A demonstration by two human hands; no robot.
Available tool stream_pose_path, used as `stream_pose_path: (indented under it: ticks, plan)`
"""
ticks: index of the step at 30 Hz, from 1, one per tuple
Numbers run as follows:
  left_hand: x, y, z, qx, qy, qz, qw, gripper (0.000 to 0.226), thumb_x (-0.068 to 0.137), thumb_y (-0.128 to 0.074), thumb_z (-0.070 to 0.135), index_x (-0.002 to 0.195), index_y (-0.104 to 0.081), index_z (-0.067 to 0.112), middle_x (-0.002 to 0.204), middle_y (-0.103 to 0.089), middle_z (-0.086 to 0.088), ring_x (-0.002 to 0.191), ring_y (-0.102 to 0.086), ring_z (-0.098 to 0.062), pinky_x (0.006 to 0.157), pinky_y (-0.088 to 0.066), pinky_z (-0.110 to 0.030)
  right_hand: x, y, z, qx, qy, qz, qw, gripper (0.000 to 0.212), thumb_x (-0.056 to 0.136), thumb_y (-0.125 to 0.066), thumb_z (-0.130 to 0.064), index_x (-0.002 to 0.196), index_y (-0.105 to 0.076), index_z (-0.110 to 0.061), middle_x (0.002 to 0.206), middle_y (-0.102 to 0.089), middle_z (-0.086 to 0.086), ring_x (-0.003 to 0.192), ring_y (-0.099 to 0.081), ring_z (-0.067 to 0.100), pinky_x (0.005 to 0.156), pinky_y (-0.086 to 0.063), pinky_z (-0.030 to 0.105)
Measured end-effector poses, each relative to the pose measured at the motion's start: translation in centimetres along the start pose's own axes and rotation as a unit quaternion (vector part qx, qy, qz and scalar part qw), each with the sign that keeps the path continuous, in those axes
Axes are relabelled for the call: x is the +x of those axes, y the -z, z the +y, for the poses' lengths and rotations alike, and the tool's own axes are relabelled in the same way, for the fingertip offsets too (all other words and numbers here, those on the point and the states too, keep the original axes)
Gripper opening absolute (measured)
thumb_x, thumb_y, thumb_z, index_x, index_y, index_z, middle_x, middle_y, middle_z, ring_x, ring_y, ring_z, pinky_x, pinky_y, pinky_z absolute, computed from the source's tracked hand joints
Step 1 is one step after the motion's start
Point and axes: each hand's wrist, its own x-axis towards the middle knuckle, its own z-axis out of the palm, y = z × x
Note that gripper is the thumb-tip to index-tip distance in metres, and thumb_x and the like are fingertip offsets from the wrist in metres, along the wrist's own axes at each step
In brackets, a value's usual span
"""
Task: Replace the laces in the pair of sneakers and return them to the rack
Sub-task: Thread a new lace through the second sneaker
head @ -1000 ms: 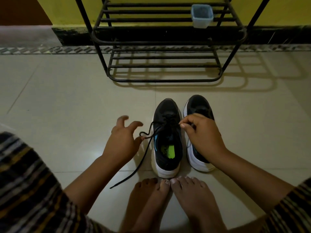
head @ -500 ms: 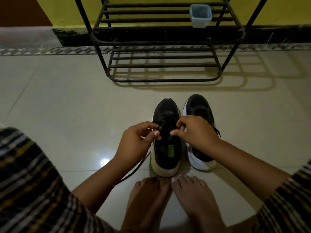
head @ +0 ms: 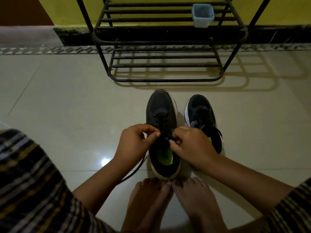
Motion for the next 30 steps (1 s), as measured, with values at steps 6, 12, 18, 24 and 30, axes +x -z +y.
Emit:
stream_pose_path:
  ticks: [6,12,18,24,30]
  plan:
    - [-0.1,0.1,0.1,0.122,-0.037,0.019,0.992,0.009,0.083,-0.067,0.027,0.077,-0.068,0.034,0.077,-0.062,0.012,0.067,-0.054,0.0,0.058,-0.035,-0.009,-0.3,-0.3,-0.3,0.005,0.059,0.036,0.998,0.017,0.076,-0.061,-0.024,0.067,-0.053,-0.011,0.061,-0.048,0.0,0.05,-0.039,0.013,0.042,-0.037,0.027]
    - [0.0,0.0,-0.4,0.107,-0.028,0.012,0.994,0.014,0.081,-0.07,0.02,0.074,-0.066,0.032,0.074,-0.059,0.014,0.07,-0.052,0.004,0.059,-0.034,-0.003,-0.4,-0.4,-0.3,0.019,0.063,0.046,0.997,0.017,0.076,-0.06,-0.024,0.067,-0.053,-0.012,0.061,-0.046,-0.001,0.049,-0.045,0.017,0.041,-0.04,0.03]
    - [0.0,-0.1,-0.5,0.106,-0.023,0.005,0.994,0.011,0.081,-0.071,0.019,0.075,-0.068,0.028,0.074,-0.058,0.015,0.068,-0.052,0.007,0.059,-0.035,-0.003,-0.4,-0.3,-0.7,-0.026,0.098,0.029,0.994,0.016,0.076,-0.06,-0.02,0.066,-0.052,-0.011,0.061,-0.048,0.001,0.047,-0.044,0.017,0.04,-0.034,0.025]
    - [0.0,0.0,-0.8,0.106,-0.057,-0.007,0.993,0.013,0.081,-0.07,0.016,0.075,-0.067,0.027,0.072,-0.054,0.016,0.073,-0.051,0.008,0.062,-0.034,-0.003,-0.4,-0.2,-0.8,-0.033,0.106,0.028,0.993,0.016,0.077,-0.054,-0.025,0.067,-0.052,-0.012,0.062,-0.049,0.0,0.048,-0.045,0.016,0.045,-0.026,0.02]
    - [-0.3,-0.3,-0.1,0.017,0.0,0.006,1.0,0.016,0.084,-0.067,0.01,0.074,-0.068,0.022,0.074,-0.058,0.014,0.064,-0.051,0.013,0.059,-0.036,-0.002,-0.5,0.0,-1.0,-0.024,0.118,0.024,0.992,0.015,0.078,-0.056,-0.025,0.068,-0.054,-0.012,0.063,-0.051,0.0,0.048,-0.045,0.014,0.046,-0.026,0.018]
